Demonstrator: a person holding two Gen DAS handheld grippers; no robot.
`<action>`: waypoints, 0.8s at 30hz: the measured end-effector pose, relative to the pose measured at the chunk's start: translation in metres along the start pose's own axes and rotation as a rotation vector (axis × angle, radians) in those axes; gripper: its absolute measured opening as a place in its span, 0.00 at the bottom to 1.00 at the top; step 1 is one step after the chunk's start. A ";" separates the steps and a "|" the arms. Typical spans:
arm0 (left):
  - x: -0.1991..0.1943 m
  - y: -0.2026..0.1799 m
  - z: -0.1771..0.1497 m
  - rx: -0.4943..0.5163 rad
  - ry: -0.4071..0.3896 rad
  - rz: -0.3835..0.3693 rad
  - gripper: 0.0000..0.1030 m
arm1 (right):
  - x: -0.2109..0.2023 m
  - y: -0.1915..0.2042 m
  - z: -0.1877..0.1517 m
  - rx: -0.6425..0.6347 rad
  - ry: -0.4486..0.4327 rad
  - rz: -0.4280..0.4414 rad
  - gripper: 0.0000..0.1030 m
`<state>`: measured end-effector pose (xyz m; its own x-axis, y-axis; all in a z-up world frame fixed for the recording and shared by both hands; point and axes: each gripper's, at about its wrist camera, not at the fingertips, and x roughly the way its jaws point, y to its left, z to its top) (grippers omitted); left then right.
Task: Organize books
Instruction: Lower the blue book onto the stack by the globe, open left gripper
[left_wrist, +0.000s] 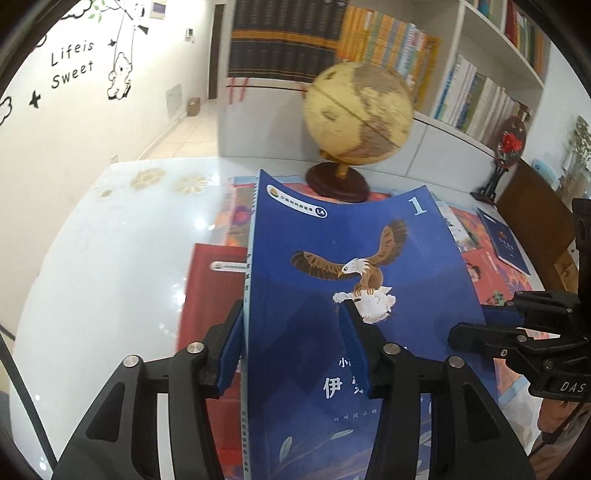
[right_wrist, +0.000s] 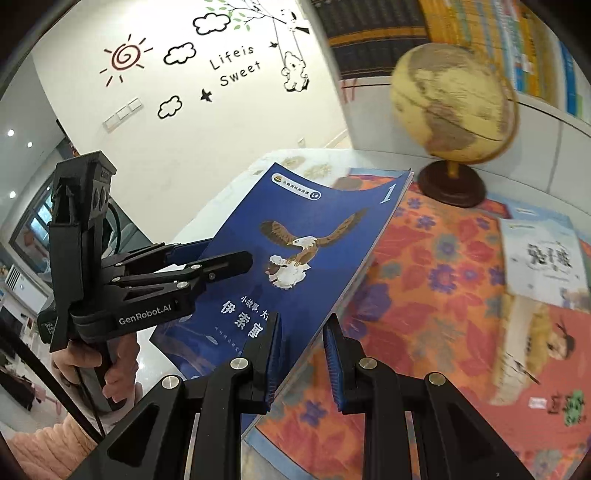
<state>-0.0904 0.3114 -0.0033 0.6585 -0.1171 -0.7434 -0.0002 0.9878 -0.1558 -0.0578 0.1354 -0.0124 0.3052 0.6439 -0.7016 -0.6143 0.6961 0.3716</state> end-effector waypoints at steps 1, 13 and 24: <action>0.002 0.006 0.000 -0.012 -0.001 0.000 0.47 | 0.005 0.002 0.002 -0.003 0.002 0.006 0.23; 0.034 0.059 -0.011 -0.079 0.077 0.023 0.47 | 0.072 0.009 0.014 0.006 0.078 0.045 0.23; 0.056 0.070 -0.015 -0.088 0.128 -0.005 0.47 | 0.096 -0.010 0.004 0.058 0.108 0.041 0.23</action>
<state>-0.0646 0.3722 -0.0653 0.5570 -0.1402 -0.8186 -0.0665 0.9750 -0.2122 -0.0196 0.1916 -0.0804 0.1989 0.6365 -0.7452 -0.5806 0.6891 0.4336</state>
